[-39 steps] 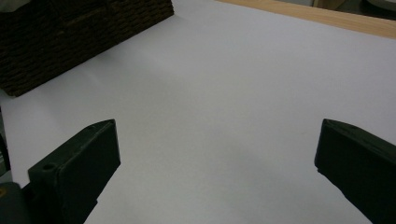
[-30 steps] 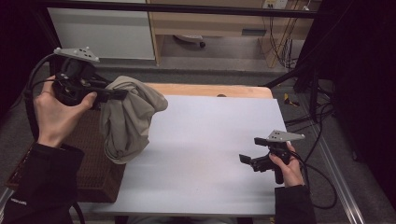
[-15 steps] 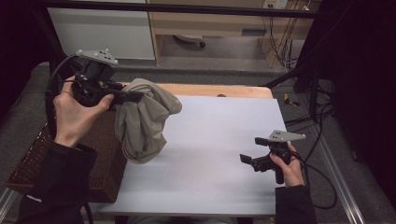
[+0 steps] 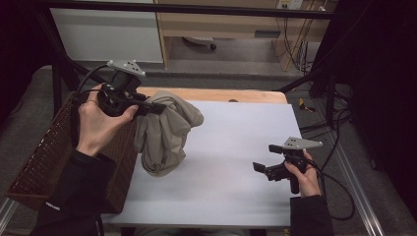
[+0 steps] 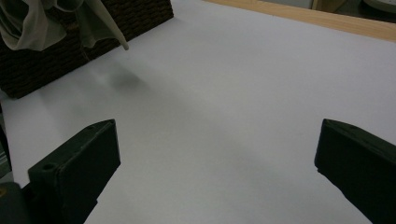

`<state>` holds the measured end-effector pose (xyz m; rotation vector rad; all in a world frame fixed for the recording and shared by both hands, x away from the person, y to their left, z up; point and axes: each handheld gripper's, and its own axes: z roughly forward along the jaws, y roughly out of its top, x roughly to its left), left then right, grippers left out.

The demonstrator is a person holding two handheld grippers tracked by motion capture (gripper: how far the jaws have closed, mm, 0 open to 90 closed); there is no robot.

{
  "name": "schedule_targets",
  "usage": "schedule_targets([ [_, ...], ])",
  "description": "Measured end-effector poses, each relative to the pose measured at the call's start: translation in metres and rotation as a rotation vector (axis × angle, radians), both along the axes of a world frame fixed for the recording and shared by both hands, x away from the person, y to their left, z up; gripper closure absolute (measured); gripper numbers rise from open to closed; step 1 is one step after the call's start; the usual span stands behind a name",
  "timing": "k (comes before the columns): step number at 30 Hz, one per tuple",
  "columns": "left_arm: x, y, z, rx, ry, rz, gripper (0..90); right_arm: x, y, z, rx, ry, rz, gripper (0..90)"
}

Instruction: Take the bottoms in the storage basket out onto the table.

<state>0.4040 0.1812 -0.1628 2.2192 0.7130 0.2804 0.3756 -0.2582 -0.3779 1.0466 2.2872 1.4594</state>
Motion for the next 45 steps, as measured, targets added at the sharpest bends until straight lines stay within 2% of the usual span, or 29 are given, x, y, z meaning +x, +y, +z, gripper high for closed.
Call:
schedule_targets([
  [10, 0.004, -0.013, -0.015, 0.014, 0.022, -0.022, 73.5, 0.000, 0.000, 0.000, 0.001, -0.002, -0.001, 0.7],
  [22, 0.011, -0.035, -0.044, 0.038, 0.054, -0.046, 73.5, 0.000, 0.000, 0.000, -0.001, 0.004, 0.001, 0.7],
  [32, 0.013, -0.045, -0.060, 0.034, 0.068, -0.057, 73.4, 0.000, 0.001, -0.001, -0.008, 0.005, 0.003, 0.7],
  [45, 0.017, -0.058, -0.085, 0.053, 0.097, -0.067, 73.3, 0.000, 0.001, -0.001, -0.009, 0.006, 0.003, 0.7],
])
